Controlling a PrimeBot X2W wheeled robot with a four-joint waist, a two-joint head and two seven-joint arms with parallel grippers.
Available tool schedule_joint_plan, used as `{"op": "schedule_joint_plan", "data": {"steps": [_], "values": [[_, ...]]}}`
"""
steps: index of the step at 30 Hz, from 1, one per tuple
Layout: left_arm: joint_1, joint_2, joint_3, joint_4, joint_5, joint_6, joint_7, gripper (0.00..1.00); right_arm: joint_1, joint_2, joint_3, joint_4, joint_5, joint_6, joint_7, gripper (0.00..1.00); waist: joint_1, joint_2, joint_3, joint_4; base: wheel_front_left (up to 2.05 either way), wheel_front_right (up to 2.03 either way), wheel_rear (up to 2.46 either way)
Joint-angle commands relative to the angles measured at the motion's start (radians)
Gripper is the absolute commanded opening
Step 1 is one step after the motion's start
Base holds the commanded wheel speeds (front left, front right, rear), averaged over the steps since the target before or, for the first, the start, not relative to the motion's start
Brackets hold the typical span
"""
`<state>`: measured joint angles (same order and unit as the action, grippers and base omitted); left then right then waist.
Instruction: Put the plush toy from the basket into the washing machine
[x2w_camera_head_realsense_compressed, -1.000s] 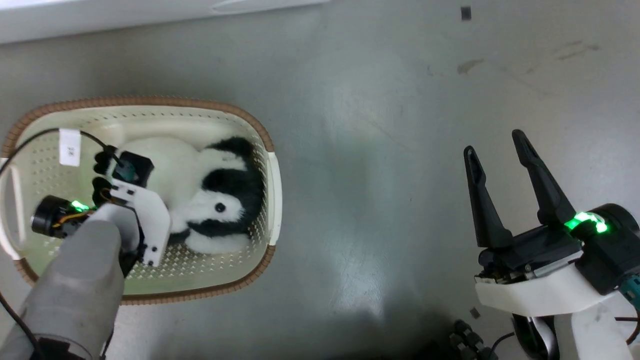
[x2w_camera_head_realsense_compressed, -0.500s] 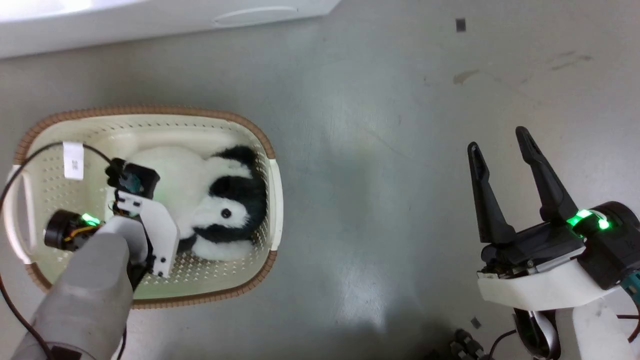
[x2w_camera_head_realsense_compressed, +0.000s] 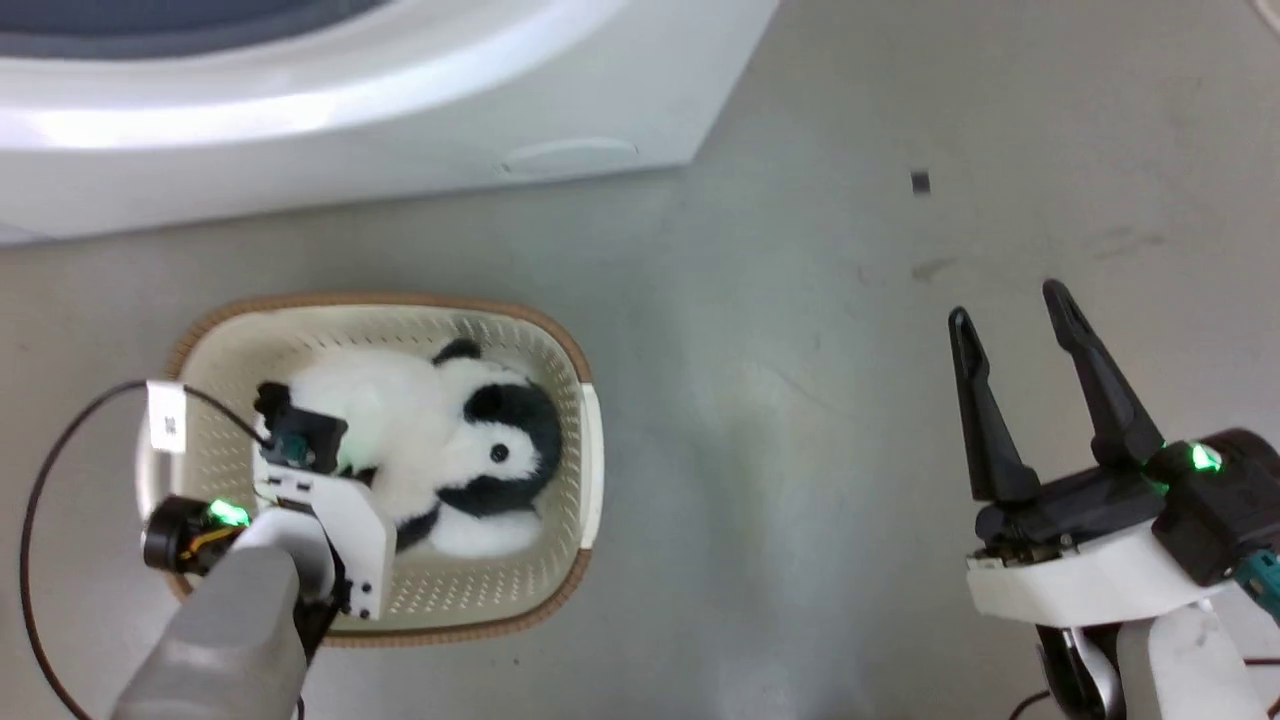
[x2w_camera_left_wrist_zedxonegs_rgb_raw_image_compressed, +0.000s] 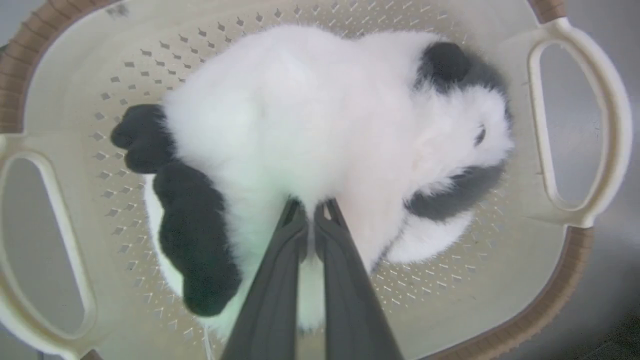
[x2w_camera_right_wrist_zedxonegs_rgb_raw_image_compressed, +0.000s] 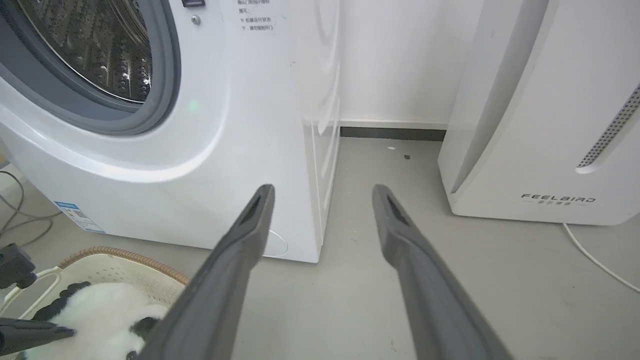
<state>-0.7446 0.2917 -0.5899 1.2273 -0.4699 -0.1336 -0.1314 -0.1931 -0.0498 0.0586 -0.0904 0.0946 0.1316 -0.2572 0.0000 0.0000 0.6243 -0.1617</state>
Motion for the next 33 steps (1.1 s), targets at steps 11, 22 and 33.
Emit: {"op": "schedule_joint_plan", "data": {"steps": [11,22,33], "values": [[0.112,-0.041,-0.011,-0.037,-0.045,0.003,-0.119,0.0,0.077,0.0,-0.026,0.03,-0.037,-0.001,-0.005,1.0,0.0,0.0,-0.233,0.09,0.0,0.0,0.0],[0.272,-0.029,0.059,-0.33,0.007,0.062,-0.13,0.0,0.143,0.0,-0.044,0.043,-0.051,-0.001,-0.005,1.0,0.0,0.0,-0.382,0.152,0.0,0.0,0.0],[0.456,-0.025,0.192,-0.698,0.119,0.107,-0.13,0.0,0.201,0.0,-0.046,0.046,-0.052,-0.001,-0.005,1.0,0.0,0.0,-0.492,0.176,0.0,0.0,0.0]]}}
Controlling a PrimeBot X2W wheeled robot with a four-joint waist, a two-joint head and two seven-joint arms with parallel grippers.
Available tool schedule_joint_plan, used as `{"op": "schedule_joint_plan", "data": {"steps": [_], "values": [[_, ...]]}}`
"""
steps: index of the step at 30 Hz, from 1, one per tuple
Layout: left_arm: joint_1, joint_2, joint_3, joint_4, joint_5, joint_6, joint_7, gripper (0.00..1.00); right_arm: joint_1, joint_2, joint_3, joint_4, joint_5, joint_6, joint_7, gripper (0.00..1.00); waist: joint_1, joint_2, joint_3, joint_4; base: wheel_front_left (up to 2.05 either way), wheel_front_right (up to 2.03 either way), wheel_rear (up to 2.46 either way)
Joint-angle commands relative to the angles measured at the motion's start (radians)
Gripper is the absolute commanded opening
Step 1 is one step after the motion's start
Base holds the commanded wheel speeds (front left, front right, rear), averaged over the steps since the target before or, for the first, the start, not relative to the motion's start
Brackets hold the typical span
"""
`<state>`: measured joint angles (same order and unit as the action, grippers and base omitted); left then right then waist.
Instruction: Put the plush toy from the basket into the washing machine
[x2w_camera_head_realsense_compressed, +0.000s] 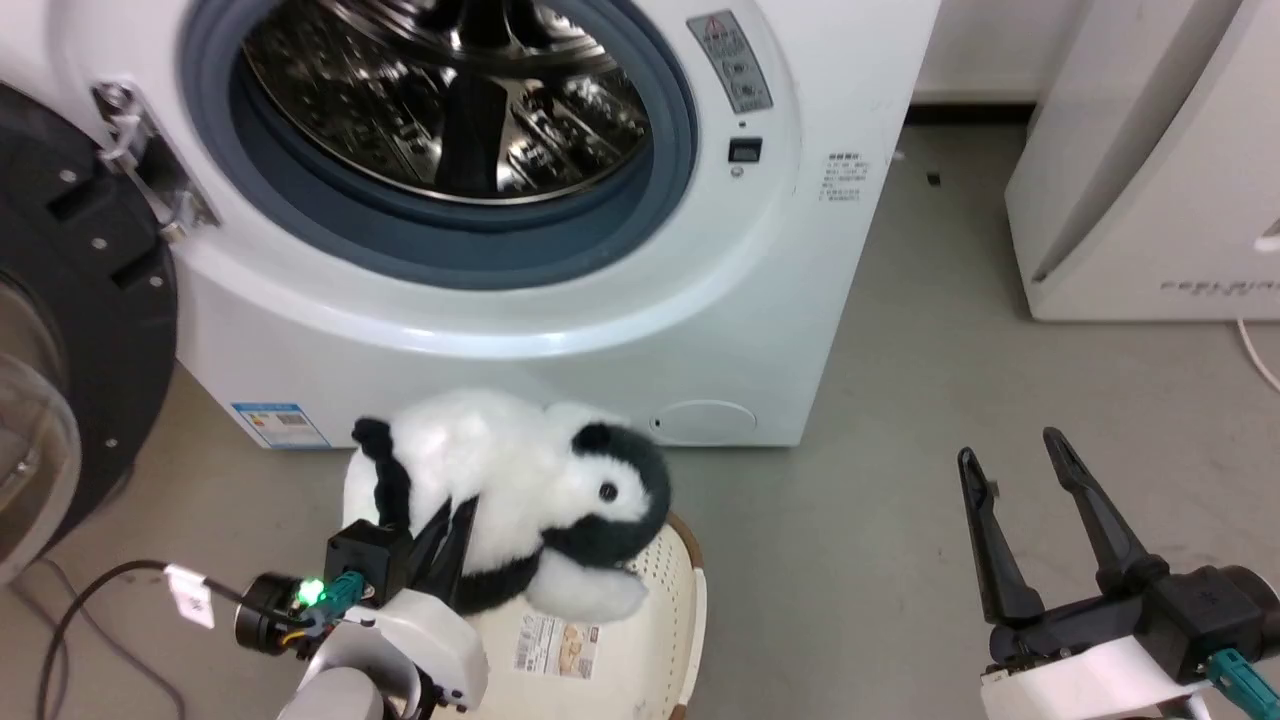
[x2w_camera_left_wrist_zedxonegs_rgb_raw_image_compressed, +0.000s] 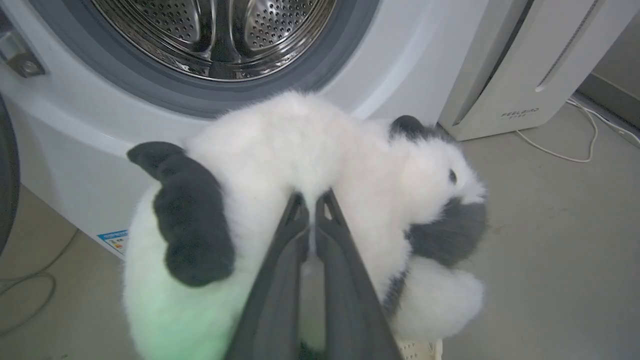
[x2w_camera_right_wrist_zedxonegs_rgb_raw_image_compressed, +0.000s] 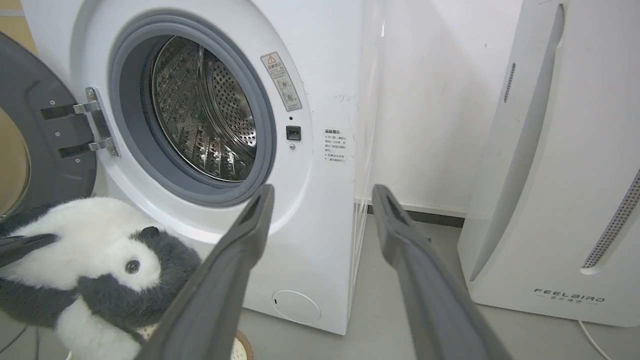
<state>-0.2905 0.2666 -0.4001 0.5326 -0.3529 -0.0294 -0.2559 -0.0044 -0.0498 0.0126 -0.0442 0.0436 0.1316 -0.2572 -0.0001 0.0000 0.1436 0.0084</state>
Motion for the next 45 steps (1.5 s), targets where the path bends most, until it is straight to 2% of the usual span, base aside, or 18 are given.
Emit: {"op": "schedule_joint_plan", "data": {"steps": [1,4,10,18,24,32,41,45], "values": [[0.013,-0.003,0.016,-0.039,0.012,0.004,-0.006,0.0,0.016,0.0,0.0,0.0,-0.001,-0.001,-0.005,1.0,0.0001,0.0,-0.017,0.007,0.0,0.0,0.0],[0.051,-0.017,0.075,-0.174,0.052,0.005,-0.006,0.0,0.024,0.0,0.001,-0.004,-0.001,-0.001,-0.005,1.0,0.0001,0.0,-0.032,0.004,0.0,0.0,0.0],[0.071,-0.04,0.173,-0.348,0.096,-0.003,-0.006,0.0,0.027,0.0,0.009,-0.02,0.0,-0.001,-0.005,1.0,0.0001,0.0,-0.014,-0.017,0.0,0.0,0.0],[-0.025,-0.06,0.29,-0.441,0.099,-0.037,-0.006,0.0,-0.007,0.0,0.022,-0.052,0.002,-0.001,-0.005,1.0,0.0001,0.0,0.087,-0.072,0.0,0.0,0.0],[-0.183,-0.018,0.353,-0.386,0.077,-0.06,-0.005,0.0,-0.048,0.0,0.032,-0.089,0.009,-0.001,-0.005,1.0,0.0001,0.0,0.204,-0.123,0.0,0.0,0.0],[-0.48,0.097,0.385,-0.264,0.033,-0.084,0.068,0.0,-0.103,0.0,0.04,-0.132,0.031,-0.001,-0.005,1.0,0.0001,0.0,0.367,-0.185,0.0,0.0,0.0],[-0.846,0.212,0.378,-0.071,0.016,-0.094,0.176,0.0,-0.167,0.0,0.059,-0.159,0.065,-0.001,-0.005,1.0,0.0001,0.0,0.511,-0.232,0.0,0.0,0.0],[-0.976,0.239,0.358,0.028,0.022,-0.096,0.218,0.0,-0.188,0.0,0.064,-0.18,0.076,-0.001,-0.005,1.0,0.0001,0.0,0.564,-0.243,0.0,0.0,0.0]]}}
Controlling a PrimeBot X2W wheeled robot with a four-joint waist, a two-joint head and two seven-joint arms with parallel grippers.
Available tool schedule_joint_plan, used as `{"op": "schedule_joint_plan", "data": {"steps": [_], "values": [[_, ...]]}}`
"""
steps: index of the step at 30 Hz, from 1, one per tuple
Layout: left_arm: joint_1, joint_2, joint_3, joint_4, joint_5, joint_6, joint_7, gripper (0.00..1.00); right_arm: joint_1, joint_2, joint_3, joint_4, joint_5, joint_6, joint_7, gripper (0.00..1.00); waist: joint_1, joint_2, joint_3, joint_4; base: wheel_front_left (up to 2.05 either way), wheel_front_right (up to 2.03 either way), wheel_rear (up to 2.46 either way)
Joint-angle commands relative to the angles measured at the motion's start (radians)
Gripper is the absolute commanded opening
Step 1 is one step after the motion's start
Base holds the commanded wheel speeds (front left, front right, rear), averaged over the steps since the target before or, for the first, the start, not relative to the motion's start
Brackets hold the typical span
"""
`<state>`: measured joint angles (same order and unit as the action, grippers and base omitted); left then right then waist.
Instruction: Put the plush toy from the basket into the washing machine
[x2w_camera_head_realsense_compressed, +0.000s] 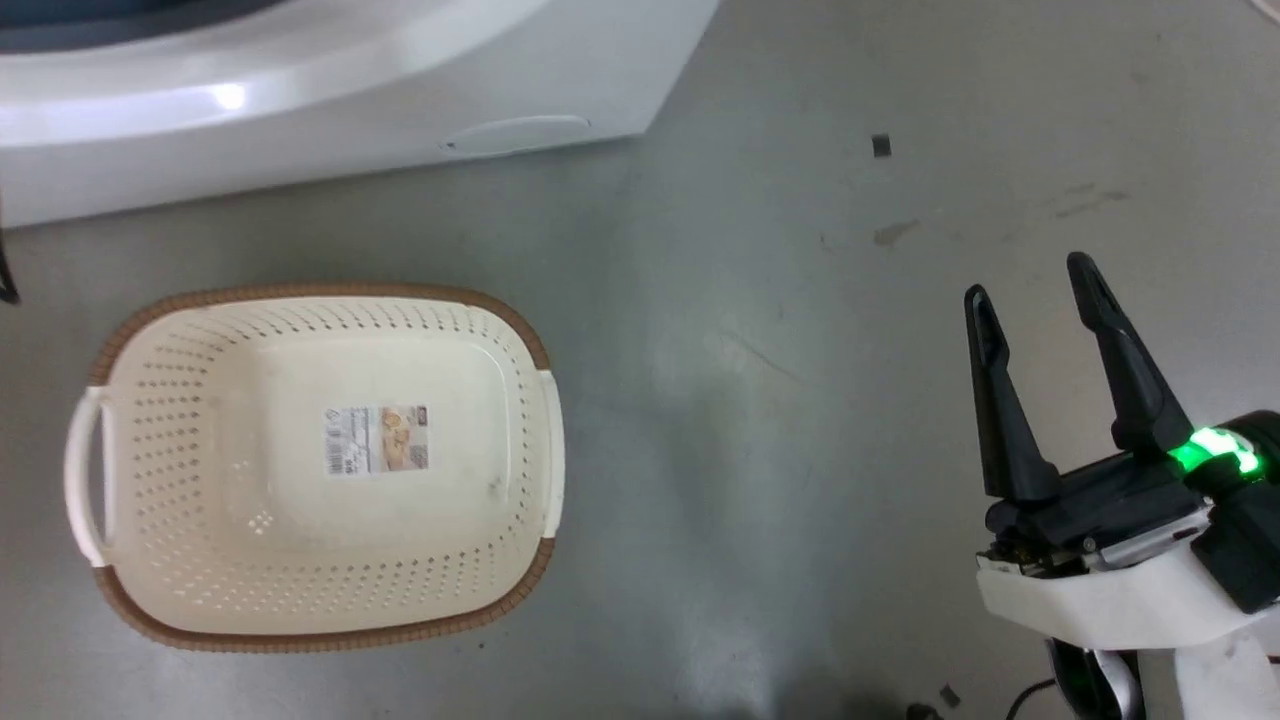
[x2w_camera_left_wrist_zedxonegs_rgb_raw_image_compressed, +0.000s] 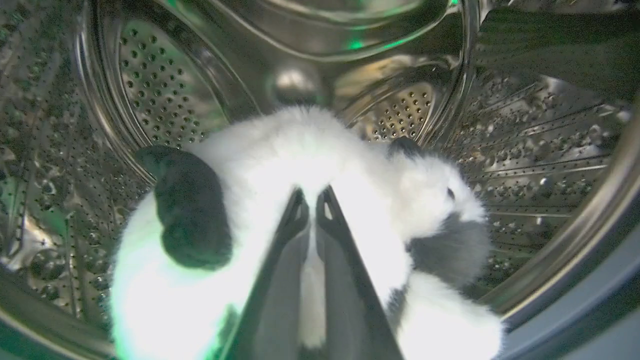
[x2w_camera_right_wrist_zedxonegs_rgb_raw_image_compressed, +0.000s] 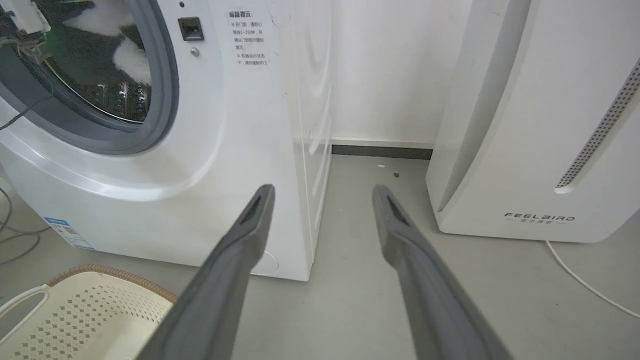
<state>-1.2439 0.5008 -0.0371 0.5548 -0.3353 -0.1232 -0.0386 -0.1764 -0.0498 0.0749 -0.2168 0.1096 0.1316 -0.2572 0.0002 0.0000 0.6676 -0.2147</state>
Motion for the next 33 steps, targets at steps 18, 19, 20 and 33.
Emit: {"op": "schedule_joint_plan", "data": {"steps": [18,19,20,33], "values": [[-0.229,0.01,-0.139,0.351,-0.027,-0.007,0.135,0.0,-0.069,0.0,0.022,-0.012,0.026,-0.001,-0.005,1.0,-0.0002,0.0,0.112,-0.037,0.0,0.0,0.0],[-0.224,0.013,-0.155,0.356,-0.031,-0.007,0.136,0.0,-0.07,0.0,0.021,-0.011,0.026,-0.001,-0.005,1.0,-0.0002,0.0,0.108,-0.034,0.0,0.0,0.0],[-0.219,0.016,-0.169,0.362,-0.036,-0.007,0.133,0.36,-0.07,0.0,0.019,-0.01,0.026,-0.001,-0.005,1.0,-0.0002,0.0,0.104,-0.03,0.0,0.0,0.0],[-0.077,-0.022,-0.286,0.407,-0.114,-0.007,-0.061,1.0,-0.062,0.0,-0.004,0.031,-0.02,-0.001,-0.005,1.0,-0.0002,0.0,-0.072,0.038,0.0,0.0,0.0]]}}
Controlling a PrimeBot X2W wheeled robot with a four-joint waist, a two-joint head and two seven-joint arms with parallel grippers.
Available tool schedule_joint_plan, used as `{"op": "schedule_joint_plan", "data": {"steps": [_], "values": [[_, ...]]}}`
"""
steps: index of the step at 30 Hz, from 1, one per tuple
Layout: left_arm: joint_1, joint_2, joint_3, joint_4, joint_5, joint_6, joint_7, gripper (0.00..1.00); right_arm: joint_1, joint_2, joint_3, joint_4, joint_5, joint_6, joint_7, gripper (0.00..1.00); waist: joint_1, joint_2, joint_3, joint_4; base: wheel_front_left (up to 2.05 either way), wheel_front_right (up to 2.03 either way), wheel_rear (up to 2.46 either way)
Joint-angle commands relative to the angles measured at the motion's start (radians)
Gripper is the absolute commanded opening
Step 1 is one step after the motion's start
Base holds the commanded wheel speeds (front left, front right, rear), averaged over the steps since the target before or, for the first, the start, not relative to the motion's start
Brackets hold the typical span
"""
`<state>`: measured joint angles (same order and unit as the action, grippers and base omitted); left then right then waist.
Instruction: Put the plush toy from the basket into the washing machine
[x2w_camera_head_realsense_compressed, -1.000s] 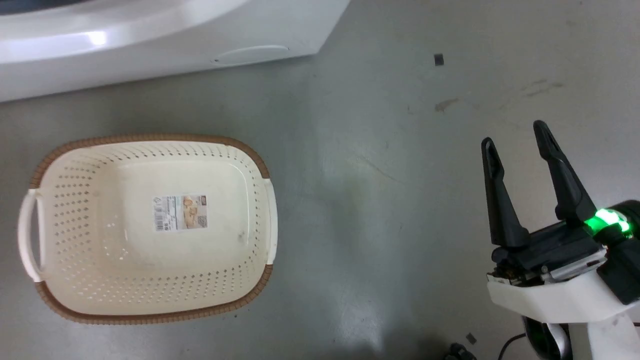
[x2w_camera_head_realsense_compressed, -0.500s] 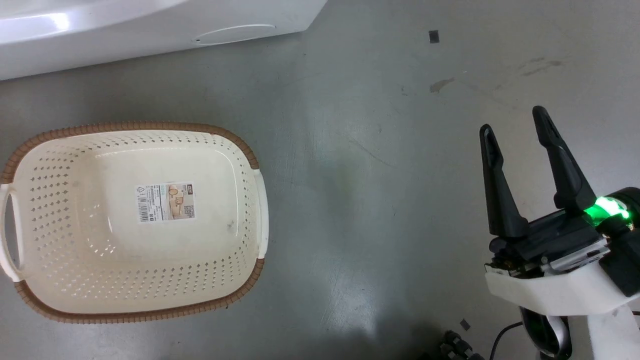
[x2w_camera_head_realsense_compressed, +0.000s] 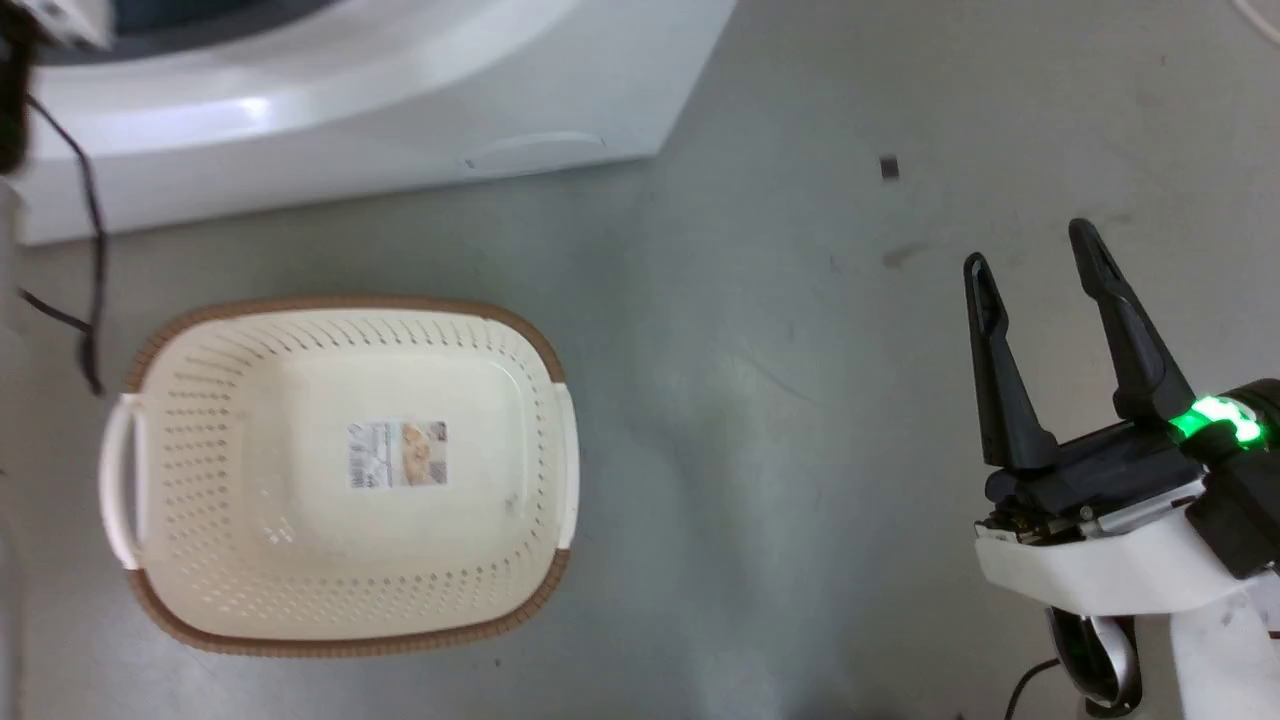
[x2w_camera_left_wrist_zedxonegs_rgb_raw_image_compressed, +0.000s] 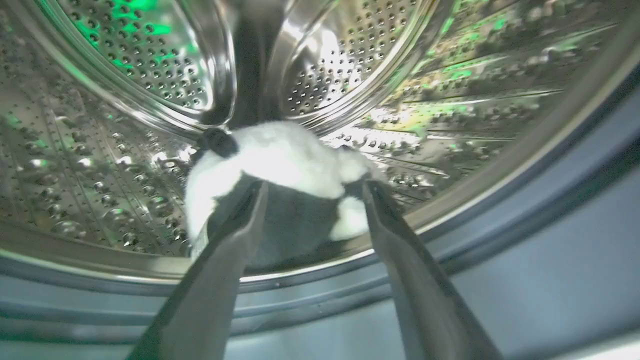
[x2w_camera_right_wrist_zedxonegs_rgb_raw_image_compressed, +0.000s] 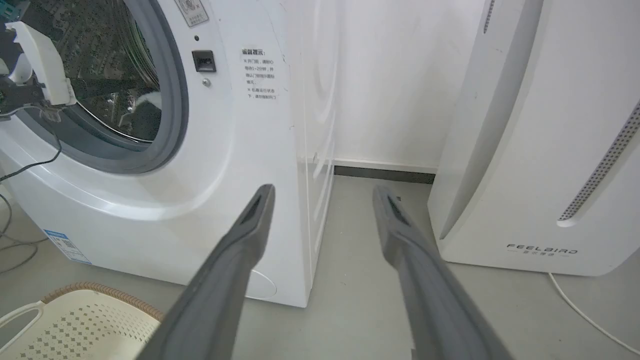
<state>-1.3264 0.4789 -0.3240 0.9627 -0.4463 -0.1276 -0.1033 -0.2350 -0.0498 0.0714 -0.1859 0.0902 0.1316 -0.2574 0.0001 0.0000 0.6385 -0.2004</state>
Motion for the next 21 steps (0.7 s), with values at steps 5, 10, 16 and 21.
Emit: {"op": "schedule_joint_plan", "data": {"steps": [5,10,16,21], "values": [[0.11,-0.046,-0.027,-0.022,-0.044,-0.003,-0.122,1.0,0.021,0.0,-0.023,0.029,-0.019,-0.001,-0.004,1.0,-0.0001,0.0,-0.169,0.07,0.0,0.0,0.0],[0.237,-0.076,-0.034,-0.114,-0.04,-0.002,-0.157,1.0,0.059,0.0,-0.045,0.055,-0.033,-0.001,-0.004,1.0,-0.0001,0.0,-0.281,0.121,0.0,0.0,0.0],[0.473,-0.101,0.036,-0.369,0.001,0.042,-0.158,1.0,0.107,0.0,-0.066,0.08,-0.047,-0.001,-0.004,1.0,-0.0001,0.0,-0.387,0.176,0.0,0.0,0.0],[0.677,-0.107,0.073,-0.51,0.03,0.08,-0.158,1.0,0.151,0.0,-0.069,0.096,-0.055,-0.001,-0.004,1.0,-0.0001,0.0,-0.451,0.205,0.0,0.0,0.0]]}}
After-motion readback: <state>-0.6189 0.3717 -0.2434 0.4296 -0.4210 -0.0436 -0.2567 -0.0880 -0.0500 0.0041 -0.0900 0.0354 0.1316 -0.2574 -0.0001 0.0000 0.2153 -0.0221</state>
